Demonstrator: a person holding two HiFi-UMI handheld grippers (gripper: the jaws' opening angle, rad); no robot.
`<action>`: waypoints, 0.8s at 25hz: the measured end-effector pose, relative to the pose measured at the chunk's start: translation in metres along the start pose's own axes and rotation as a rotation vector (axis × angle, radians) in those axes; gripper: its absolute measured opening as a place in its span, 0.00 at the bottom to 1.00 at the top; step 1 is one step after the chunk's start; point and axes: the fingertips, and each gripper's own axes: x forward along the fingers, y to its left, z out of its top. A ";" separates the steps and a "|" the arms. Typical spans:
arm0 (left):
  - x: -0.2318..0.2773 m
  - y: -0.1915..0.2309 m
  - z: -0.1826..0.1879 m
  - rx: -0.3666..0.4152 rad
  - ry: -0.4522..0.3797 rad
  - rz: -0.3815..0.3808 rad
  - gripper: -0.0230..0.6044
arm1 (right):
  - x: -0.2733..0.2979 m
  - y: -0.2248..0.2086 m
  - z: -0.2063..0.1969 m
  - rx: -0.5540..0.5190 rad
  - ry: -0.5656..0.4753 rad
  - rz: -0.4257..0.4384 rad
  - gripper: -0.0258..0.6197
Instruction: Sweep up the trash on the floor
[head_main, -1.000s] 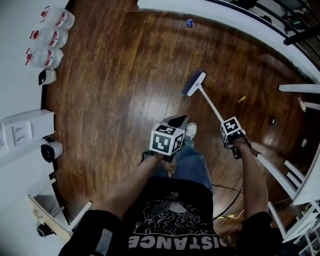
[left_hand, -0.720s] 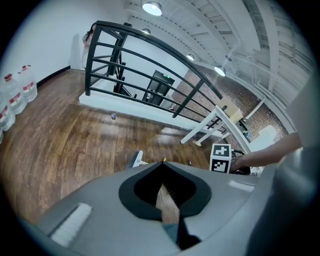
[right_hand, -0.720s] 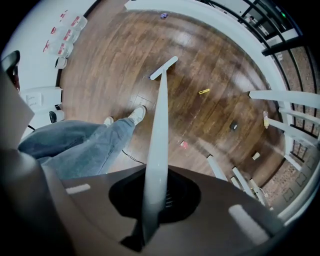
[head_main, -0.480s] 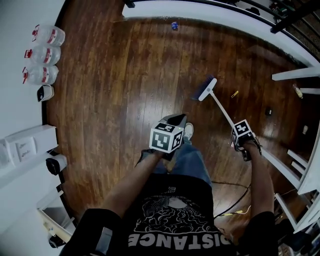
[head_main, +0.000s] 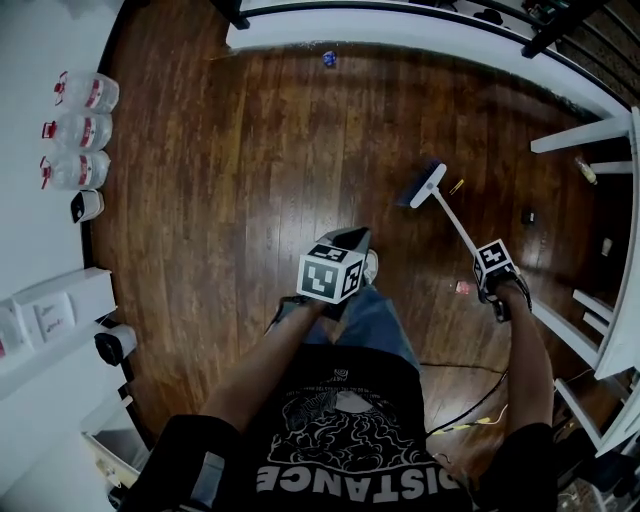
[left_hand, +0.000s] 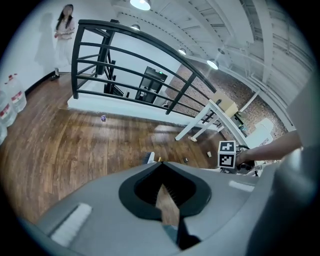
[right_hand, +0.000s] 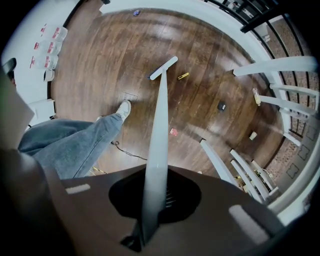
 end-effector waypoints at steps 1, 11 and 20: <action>0.001 -0.002 0.001 0.005 0.003 -0.001 0.05 | 0.001 -0.003 -0.002 0.012 0.003 0.005 0.04; 0.005 -0.017 0.022 0.059 0.005 -0.007 0.05 | 0.001 0.013 -0.013 0.097 -0.065 0.167 0.04; -0.009 0.003 0.042 0.056 -0.029 0.030 0.05 | -0.015 0.090 0.009 0.179 -0.241 0.395 0.04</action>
